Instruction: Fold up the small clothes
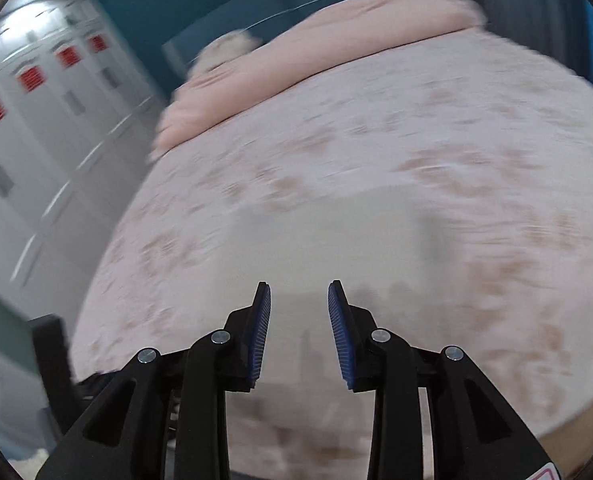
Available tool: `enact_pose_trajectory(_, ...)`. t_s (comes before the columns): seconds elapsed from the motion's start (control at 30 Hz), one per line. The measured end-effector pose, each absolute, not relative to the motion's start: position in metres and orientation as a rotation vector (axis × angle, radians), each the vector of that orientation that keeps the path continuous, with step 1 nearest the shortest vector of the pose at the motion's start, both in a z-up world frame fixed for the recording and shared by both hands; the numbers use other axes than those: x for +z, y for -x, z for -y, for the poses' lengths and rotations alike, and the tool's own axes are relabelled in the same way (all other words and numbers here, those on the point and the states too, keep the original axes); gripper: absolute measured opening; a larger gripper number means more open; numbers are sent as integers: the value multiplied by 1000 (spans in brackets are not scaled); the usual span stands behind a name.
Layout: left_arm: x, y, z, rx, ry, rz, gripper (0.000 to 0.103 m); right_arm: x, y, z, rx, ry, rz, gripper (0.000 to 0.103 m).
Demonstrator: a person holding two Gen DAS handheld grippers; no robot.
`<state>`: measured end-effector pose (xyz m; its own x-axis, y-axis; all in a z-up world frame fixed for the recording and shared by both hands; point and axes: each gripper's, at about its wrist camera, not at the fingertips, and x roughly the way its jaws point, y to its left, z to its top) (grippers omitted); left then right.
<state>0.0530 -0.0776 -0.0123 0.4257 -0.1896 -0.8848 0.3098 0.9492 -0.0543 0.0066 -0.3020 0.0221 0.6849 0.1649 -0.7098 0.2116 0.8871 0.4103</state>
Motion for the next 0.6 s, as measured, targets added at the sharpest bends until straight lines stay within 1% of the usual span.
enact_pose_trajectory(0.1, -15, -55, 65, -285, -118, -1101, 86, -5, -39, 261, 50, -443, -920, 31)
enact_pose_trajectory(0.17, -16, -56, 57, -268, -118, -1100, 85, -66, -66, 237, 66, -392, -1106, 30)
enact_pose_trajectory(0.2, -19, -57, 56, -246, -146, -1107, 86, -76, -68, 236, 75, -398, -1097, 29)
enact_pose_trajectory(0.23, -20, -57, 53, -242, -155, -1105, 86, -75, -67, 238, 85, -417, -1056, 28)
enact_pose_trajectory(0.3, -20, -57, 47, -244, -139, -1108, 86, -62, -68, 246, 79, -466, -1066, 28)
enact_pose_trajectory(0.4, -22, -60, 43, -251, -115, -1117, 86, -30, -47, 270, 55, -543, -987, 29)
enact_pose_trajectory(0.5, -25, -64, 48, -261, -110, -1120, 86, -14, -18, 308, -63, -557, -925, 37)
enact_pose_trajectory(0.57, -27, -64, 52, -271, -114, -1124, 86, -12, -5, 331, -139, -571, -906, 46)
enact_pose_trajectory(0.6, -29, -64, 54, -272, -115, -1127, 86, -11, -2, 341, -175, -570, -903, 47)
